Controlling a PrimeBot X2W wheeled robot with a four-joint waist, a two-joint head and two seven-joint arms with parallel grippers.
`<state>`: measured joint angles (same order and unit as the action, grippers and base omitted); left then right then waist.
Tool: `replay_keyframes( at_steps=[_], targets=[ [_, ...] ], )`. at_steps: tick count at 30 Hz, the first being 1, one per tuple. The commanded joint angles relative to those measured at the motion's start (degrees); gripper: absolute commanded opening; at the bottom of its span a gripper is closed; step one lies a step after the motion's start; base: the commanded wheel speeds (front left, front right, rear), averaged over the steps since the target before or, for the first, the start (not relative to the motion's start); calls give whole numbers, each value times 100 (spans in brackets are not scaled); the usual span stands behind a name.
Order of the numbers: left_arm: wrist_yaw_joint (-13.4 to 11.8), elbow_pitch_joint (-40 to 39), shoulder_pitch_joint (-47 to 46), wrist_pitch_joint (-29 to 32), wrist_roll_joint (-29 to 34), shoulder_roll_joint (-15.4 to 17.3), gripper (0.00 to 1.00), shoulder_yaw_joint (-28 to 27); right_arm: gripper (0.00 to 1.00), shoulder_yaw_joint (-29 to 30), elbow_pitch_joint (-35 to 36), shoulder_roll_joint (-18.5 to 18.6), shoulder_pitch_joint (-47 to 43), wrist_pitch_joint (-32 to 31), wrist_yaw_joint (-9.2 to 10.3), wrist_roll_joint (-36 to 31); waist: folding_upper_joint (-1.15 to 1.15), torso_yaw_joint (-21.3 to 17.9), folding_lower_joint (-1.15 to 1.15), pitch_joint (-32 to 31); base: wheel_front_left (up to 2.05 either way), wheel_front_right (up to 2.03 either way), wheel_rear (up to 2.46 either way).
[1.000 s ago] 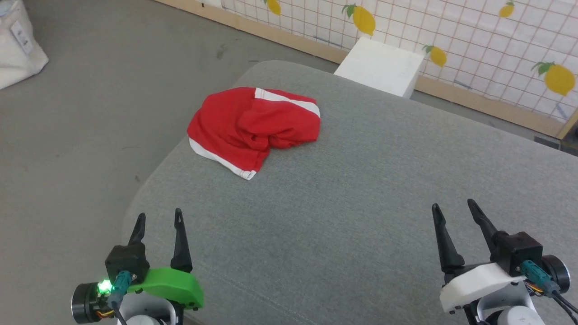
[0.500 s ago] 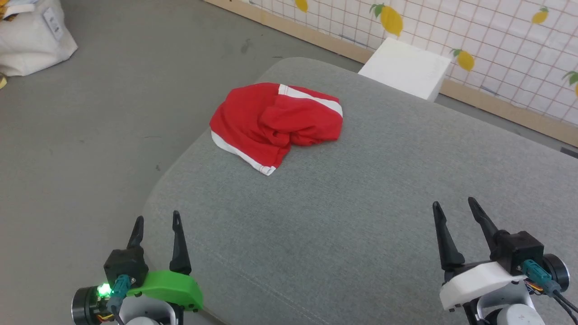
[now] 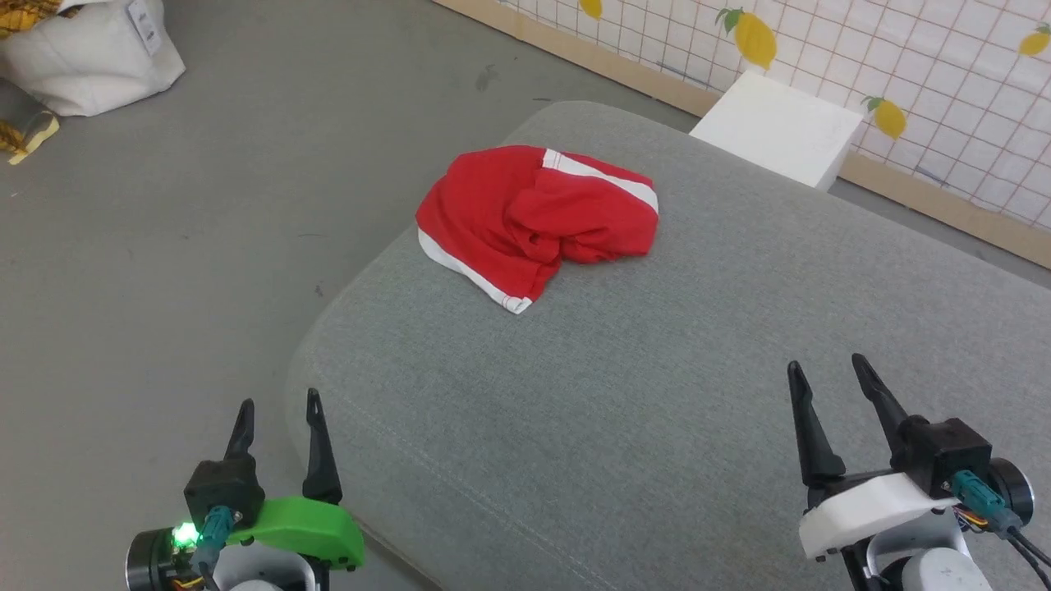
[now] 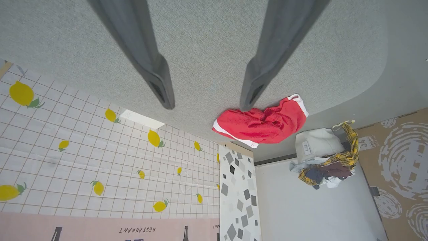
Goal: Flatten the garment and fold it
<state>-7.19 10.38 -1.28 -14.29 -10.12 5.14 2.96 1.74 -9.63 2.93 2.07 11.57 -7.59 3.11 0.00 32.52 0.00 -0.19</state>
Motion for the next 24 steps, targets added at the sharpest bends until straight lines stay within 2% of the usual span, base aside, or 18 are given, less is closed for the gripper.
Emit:
replay_keyframes(
  at_steps=[1,7,13,17,24],
  targets=[
    [-31,22,-107,-60,-69,39,100,23,100,7,-22,-5,106,61,10,36,0,29,0,25,0,0,0],
    [279,-96,-497,-71,-335,108,100,-7,100,-8,150,-5,294,-7,10,-82,0,-187,0,465,0,0,0],
    [578,-229,-1534,293,-641,398,100,-166,100,-133,403,-5,736,-110,10,-247,0,-811,0,1428,0,0,0],
    [807,-218,-2523,787,-945,710,100,-342,100,-231,601,-5,1049,-156,10,-377,0,-1297,0,2193,0,0,0],
    [956,150,-4081,2032,-1446,1330,100,-667,100,-394,711,-5,1602,-121,10,-449,0,-2107,0,3352,0,0,0]
  ],
)
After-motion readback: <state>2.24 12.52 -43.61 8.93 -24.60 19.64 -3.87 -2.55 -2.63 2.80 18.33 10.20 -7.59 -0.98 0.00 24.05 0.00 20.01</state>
